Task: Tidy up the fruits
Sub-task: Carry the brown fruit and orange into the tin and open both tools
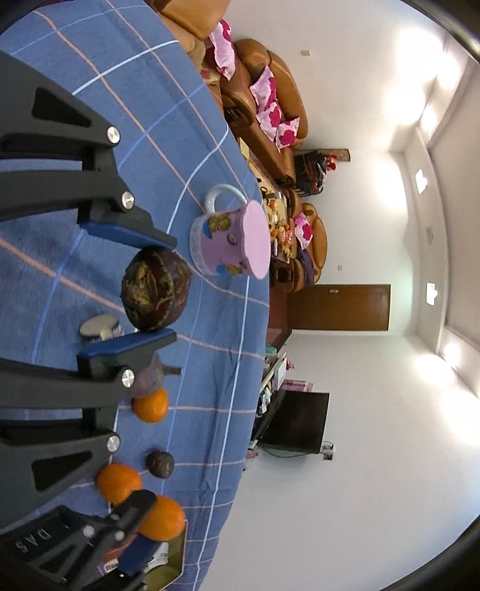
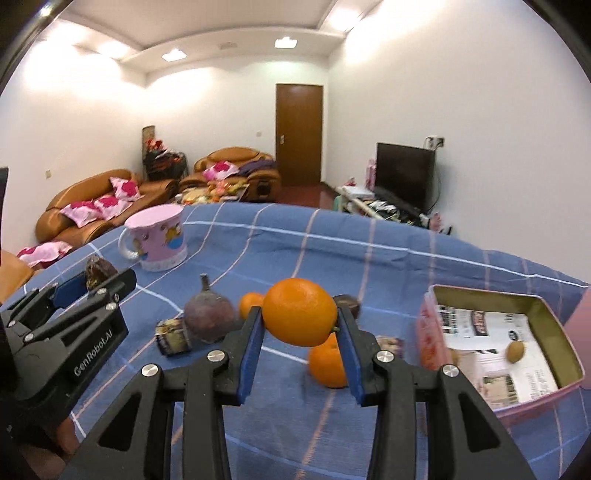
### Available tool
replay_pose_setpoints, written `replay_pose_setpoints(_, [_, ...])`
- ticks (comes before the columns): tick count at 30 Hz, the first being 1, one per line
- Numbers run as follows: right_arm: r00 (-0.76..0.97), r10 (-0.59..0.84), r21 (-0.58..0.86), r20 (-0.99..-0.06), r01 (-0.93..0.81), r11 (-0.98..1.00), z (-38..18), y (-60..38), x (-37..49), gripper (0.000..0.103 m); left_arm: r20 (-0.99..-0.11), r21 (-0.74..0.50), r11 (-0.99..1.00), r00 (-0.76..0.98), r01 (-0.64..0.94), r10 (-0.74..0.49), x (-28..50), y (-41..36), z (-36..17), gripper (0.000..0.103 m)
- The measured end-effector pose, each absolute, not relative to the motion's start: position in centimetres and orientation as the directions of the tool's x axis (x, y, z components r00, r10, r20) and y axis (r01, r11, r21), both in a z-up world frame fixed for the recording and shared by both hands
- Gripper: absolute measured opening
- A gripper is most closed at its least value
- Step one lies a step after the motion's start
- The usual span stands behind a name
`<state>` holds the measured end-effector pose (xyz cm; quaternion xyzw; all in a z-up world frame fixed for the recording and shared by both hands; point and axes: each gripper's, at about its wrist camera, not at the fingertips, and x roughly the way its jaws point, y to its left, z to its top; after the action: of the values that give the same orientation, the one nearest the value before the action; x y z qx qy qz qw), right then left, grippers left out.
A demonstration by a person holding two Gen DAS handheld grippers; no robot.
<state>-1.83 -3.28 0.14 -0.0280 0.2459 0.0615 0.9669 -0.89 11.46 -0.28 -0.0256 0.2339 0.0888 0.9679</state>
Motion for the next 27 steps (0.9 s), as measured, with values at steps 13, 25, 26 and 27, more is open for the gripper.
replay_pose_setpoints(13, [0.888,0.027,-0.062,-0.459,-0.063,0.996,0.2,-6.7,-2.8,0.042,-0.454,0.047,0.995,0.885,-0.093,0.104,-1.2,7.0,-0.1,0.045])
replay_pose_setpoints(25, [0.893,-0.021,-0.072,-0.449,-0.013,0.997,0.3,-10.3,-3.8,0.042,-0.437,0.091,0.996,0.898,-0.017,0.055,-1.7,2.0,0.2,0.045])
replay_pose_setpoints(26, [0.894,-0.026,-0.07,-0.448,-0.006,0.998,0.3,-10.8,-3.9,0.042,-0.437,0.094,0.996,0.898,-0.012,0.052,-1.7,1.7,0.3,0.045])
replay_pose_setpoints(27, [0.894,-0.029,-0.067,-0.447,-0.001,0.998,0.4,-11.2,-3.9,0.042,-0.438,0.097,0.995,0.898,-0.006,0.048,-1.7,1.2,0.3,0.045])
